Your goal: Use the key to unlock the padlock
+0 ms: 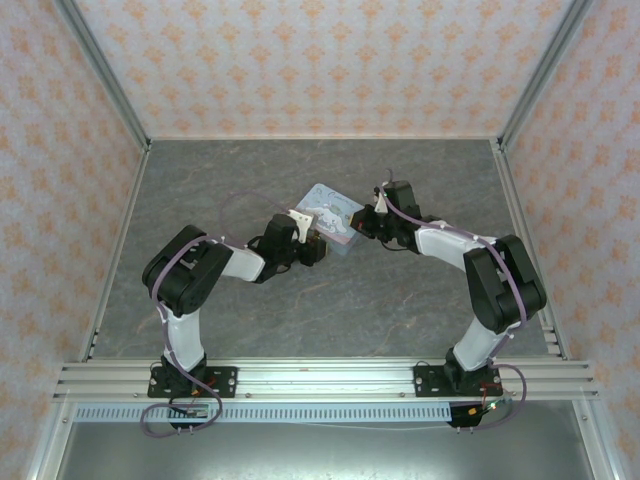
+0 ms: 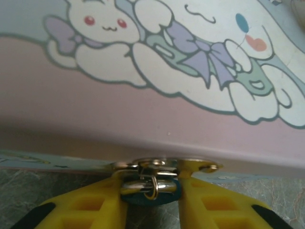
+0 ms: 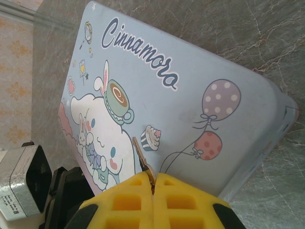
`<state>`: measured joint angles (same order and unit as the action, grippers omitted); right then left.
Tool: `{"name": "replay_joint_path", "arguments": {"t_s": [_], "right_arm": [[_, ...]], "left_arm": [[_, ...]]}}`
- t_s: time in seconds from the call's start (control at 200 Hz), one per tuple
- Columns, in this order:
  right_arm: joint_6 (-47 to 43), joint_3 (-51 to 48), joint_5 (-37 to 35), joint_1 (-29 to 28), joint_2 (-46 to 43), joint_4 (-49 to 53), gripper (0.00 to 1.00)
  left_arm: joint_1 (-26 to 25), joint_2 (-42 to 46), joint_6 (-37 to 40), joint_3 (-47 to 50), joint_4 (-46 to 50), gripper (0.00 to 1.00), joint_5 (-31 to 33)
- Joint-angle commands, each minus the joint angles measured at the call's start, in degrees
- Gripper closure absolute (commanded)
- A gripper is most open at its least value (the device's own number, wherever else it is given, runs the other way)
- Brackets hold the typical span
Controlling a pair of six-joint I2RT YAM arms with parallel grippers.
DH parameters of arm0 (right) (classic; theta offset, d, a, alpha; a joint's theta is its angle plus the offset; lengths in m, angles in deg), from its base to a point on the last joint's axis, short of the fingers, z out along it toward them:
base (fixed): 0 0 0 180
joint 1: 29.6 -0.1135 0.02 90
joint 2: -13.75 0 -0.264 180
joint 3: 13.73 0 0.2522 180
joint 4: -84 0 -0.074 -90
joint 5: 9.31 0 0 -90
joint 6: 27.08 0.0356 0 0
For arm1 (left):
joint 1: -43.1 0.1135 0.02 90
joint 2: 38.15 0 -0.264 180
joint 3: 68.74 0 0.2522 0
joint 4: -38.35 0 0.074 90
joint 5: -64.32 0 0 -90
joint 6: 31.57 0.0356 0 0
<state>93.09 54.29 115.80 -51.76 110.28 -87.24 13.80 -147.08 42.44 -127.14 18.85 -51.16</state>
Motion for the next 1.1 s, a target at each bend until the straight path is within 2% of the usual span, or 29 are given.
{"name": "replay_joint_path", "arguments": {"t_s": [0.0,0.135,0.27,0.415,0.455,0.636,0.821,1.091], "right_arm": [[-0.35,-1.36,-0.75,-0.53,0.15,-0.12,1.0],[-0.65,-0.87,-0.7,-0.55,-0.83,-0.86,1.0],[-1.81,0.05,-1.32,-0.54,-3.2,-1.07,1.0],[-4.34,-0.63,-3.91,-0.57,-8.75,-0.37,1.0],[-5.35,-1.57,-4.17,-0.59,-10.75,-0.52,1.0],[-9.81,-9.6,-4.57,-0.61,-20.04,-1.64,1.0],[-12.28,-21.57,-3.89,-2.29,-27.7,-8.44,1.0],[-15.54,-30.74,-2.76,-6.5,-29.03,-18.72,1.0]], "left_arm": [[-1.35,-1.08,-1.62,-0.51,3.18,0.72,-1.08],[-1.46,1.11,-3.31,-0.43,4.39,0.78,-0.33],[-1.62,3.36,-6.45,-0.25,6.14,0.78,0.16],[-1.91,6.13,-14.19,-0.69,10.12,0.8,0.99],[-2.01,6.6,-18.93,-1.28,11.92,0.82,1.09],[-2.84,8.61,-30.23,-2.41,15.51,0.86,-1.24],[-3.73,11.19,-36.11,-3.99,19.93,0.88,-2.03],[-4.1,14.61,-41.13,-7.62,26.8,0.87,-3.49]]}}
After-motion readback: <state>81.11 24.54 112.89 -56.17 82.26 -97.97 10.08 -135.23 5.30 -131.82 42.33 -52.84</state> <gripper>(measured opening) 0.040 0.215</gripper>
